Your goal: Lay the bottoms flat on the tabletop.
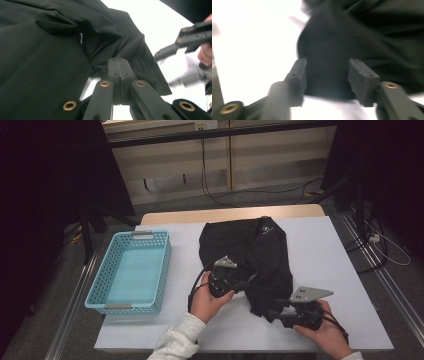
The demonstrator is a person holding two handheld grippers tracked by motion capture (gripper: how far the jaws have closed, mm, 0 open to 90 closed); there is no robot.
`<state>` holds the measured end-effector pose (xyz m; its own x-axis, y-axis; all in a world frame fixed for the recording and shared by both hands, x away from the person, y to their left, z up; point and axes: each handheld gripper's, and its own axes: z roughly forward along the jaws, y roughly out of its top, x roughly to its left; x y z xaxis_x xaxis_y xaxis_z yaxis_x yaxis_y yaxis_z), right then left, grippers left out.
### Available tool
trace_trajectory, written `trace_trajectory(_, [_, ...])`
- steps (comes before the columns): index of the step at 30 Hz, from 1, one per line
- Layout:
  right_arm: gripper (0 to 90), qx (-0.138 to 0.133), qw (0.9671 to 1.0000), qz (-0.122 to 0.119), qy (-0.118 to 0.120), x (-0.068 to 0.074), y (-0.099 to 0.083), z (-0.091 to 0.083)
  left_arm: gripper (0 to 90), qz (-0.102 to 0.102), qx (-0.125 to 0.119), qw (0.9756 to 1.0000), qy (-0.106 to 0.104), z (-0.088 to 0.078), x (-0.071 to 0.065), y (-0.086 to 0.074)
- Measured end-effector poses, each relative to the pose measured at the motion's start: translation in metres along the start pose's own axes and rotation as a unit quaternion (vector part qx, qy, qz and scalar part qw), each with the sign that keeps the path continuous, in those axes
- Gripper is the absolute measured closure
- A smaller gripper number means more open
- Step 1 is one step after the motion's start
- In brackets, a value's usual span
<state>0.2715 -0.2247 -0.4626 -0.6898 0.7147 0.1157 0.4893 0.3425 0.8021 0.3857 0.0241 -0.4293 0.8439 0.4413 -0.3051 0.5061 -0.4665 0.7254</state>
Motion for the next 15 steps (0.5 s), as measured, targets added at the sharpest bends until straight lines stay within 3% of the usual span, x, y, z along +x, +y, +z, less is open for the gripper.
trace_trajectory(3, [44.3,0.028,0.9993,-0.025,0.005,0.009,-0.001,0.011,90.0,-0.004,0.005,1.0000,0.004,0.003,0.003,-0.003])
trace_trajectory(4, [48.4,0.032,0.9988,-0.036,-0.009,0.012,0.000,0.013,90.0,-0.004,0.005,1.0000,0.005,0.003,0.003,-0.003])
trace_trajectory(6, [62.6,0.033,0.9980,-0.044,-0.031,0.011,0.001,0.013,90.0,-0.007,0.004,1.0000,0.005,0.002,0.003,-0.003])
trace_trajectory(7, [69.5,0.029,0.9983,-0.039,-0.031,0.008,0.001,0.012,90.0,-0.006,0.004,1.0000,0.004,0.002,0.002,-0.002])
trace_trajectory(8, [82.1,0.029,0.9987,-0.028,-0.030,0.004,0.000,0.010,90.0,-0.003,0.002,1.0000,0.004,0.000,0.002,-0.002])
trace_trajectory(9, [85.0,0.033,0.9982,-0.030,-0.041,0.000,0.000,0.007,90.0,-0.001,0.002,1.0000,0.005,-0.002,0.001,-0.001])
trace_trajectory(11, [86.9,0.023,0.9979,-0.015,-0.059,-0.008,-0.001,-0.003,90.0,-0.001,-0.004,1.0000,0.003,-0.003,0.000,0.000])
trace_trajectory(14, [85.2,0.009,0.9945,-0.025,-0.101,-0.016,0.001,-0.019,90.0,0.001,0.001,1.0000,0.000,0.001,0.000,-0.001])
trace_trajectory(15, [85.3,0.003,0.9942,-0.022,-0.105,-0.018,0.002,-0.024,90.0,0.001,0.002,1.0000,-0.003,0.002,-0.001,-0.001])
